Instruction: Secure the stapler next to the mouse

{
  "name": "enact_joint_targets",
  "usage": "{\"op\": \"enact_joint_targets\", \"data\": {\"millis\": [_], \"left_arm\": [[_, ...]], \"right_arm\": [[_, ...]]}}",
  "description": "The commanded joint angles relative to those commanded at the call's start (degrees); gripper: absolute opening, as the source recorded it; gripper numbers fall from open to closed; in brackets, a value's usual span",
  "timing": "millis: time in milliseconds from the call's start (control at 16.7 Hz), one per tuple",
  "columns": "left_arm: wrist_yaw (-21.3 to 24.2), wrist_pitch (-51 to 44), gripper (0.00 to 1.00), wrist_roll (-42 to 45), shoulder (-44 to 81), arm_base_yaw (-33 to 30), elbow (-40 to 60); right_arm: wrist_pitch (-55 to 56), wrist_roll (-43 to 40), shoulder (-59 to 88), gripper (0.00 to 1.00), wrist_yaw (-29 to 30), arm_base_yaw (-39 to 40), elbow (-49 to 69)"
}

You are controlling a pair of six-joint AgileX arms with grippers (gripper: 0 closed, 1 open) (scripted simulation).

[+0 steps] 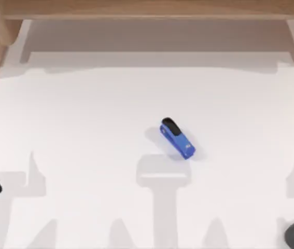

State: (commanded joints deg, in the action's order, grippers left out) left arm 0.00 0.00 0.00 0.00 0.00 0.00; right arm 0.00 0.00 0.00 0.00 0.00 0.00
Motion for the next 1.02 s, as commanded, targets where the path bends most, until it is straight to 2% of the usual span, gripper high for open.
{"op": "enact_joint_targets", "data": {"millis": [240, 480, 720, 1020], "left_arm": [[0.0, 0.0, 1.0, 0.0, 0.0, 0.0, 0.0], [0.0, 0.0, 1.0, 0.0, 0.0, 0.0, 0.0], [0.0, 0.0, 1.0, 0.0, 0.0, 0.0, 0.0], [0.0, 0.0, 1.0, 0.0, 0.0, 0.0, 0.0]], "right_arm": [[-1.49, 0.09, 1.59, 1.0, 0.5, 0.41, 1.67], [-9.88, 0.46, 11.65, 1.0, 3.3, 2.64, 12.21], [-22.94, 0.61, 30.82, 1.0, 6.8, 6.57, 32.22], [-41.38, -0.06, 62.73, 1.0, 9.8, 13.49, 63.31]]}}
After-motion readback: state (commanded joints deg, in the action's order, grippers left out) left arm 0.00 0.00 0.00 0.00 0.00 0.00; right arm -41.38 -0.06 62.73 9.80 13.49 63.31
